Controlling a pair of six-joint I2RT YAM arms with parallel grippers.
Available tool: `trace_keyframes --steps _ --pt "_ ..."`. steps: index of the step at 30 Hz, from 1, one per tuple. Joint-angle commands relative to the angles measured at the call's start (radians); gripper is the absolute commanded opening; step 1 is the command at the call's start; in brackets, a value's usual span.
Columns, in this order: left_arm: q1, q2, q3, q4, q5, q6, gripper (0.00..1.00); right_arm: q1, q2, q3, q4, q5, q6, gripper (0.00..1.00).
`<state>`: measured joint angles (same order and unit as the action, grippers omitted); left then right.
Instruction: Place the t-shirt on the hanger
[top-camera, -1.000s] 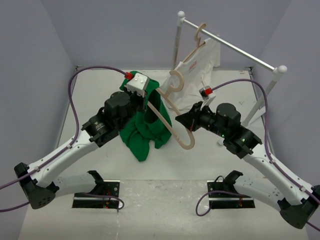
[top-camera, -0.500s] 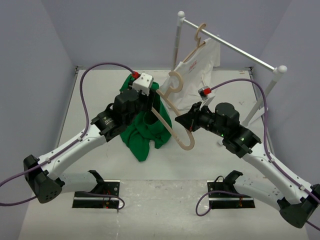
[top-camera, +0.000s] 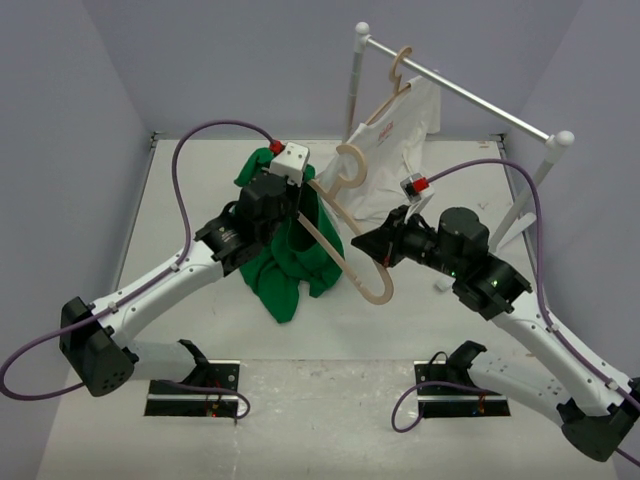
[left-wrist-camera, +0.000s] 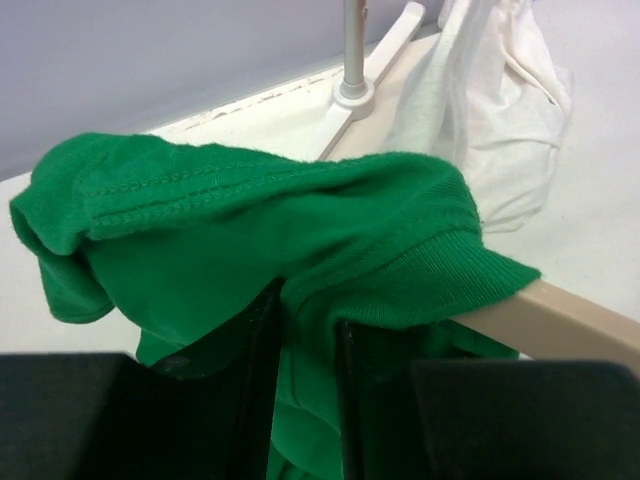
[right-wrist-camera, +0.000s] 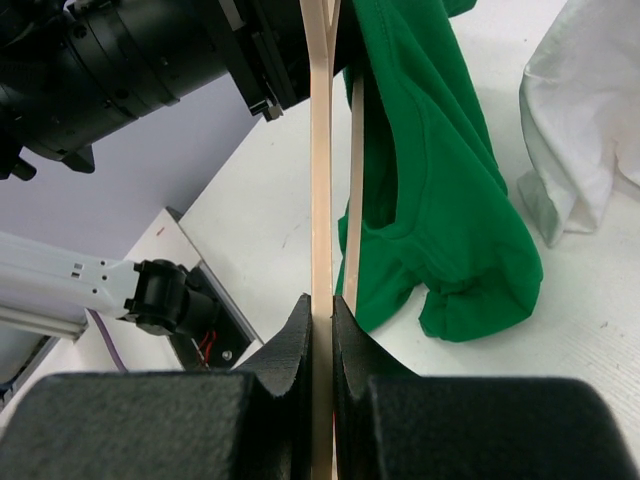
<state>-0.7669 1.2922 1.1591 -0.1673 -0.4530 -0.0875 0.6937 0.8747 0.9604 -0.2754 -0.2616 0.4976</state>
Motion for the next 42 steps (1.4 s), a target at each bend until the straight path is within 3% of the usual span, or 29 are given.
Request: trace_keyframes --steps 1,2,8,16,18,22,28,30,36,38,42 --pt "0.006 -0.009 0.024 0.073 -0.064 0.007 0.12 0.004 -0.034 0.02 0.079 -0.028 0.004 0.0" --pt "0.006 -0.014 0.025 0.068 -0.06 0.007 0.0 0.004 -0.035 0.018 0.077 -0.019 0.001 0.0" --pt "0.006 -0.062 0.034 -0.016 0.143 -0.037 0.0 0.004 0.011 0.028 0.072 0.08 -0.024 0.0" --pt "-0.002 -0.006 0.142 -0.267 0.649 -0.053 0.0 0.004 0.087 0.122 0.093 0.258 -0.052 0.0" --pt "-0.01 -0.016 0.151 -0.3 0.682 -0.039 0.0 0.004 0.134 0.166 0.049 0.299 -0.065 0.0" --pt "-0.012 -0.05 0.184 -0.364 0.62 -0.031 0.0 0.004 0.164 0.151 0.019 0.417 -0.043 0.0" --pt "-0.008 -0.004 0.34 -0.568 0.116 -0.074 0.0 0.004 0.121 0.066 0.011 0.356 -0.059 0.0" --pt "-0.006 0.009 0.382 -0.602 0.042 -0.08 0.0 0.004 0.102 0.058 0.001 0.298 -0.08 0.0" --pt "-0.006 0.044 0.465 -0.646 0.097 -0.056 0.0 0.003 0.058 0.065 0.015 -0.029 -0.116 0.0" --pt "-0.006 0.046 0.469 -0.642 0.227 -0.024 0.0 0.003 0.052 0.077 0.039 -0.087 -0.096 0.0" --pt "-0.016 0.027 0.437 -0.604 0.545 0.01 0.0 0.003 0.049 0.059 0.13 0.089 -0.04 0.0"
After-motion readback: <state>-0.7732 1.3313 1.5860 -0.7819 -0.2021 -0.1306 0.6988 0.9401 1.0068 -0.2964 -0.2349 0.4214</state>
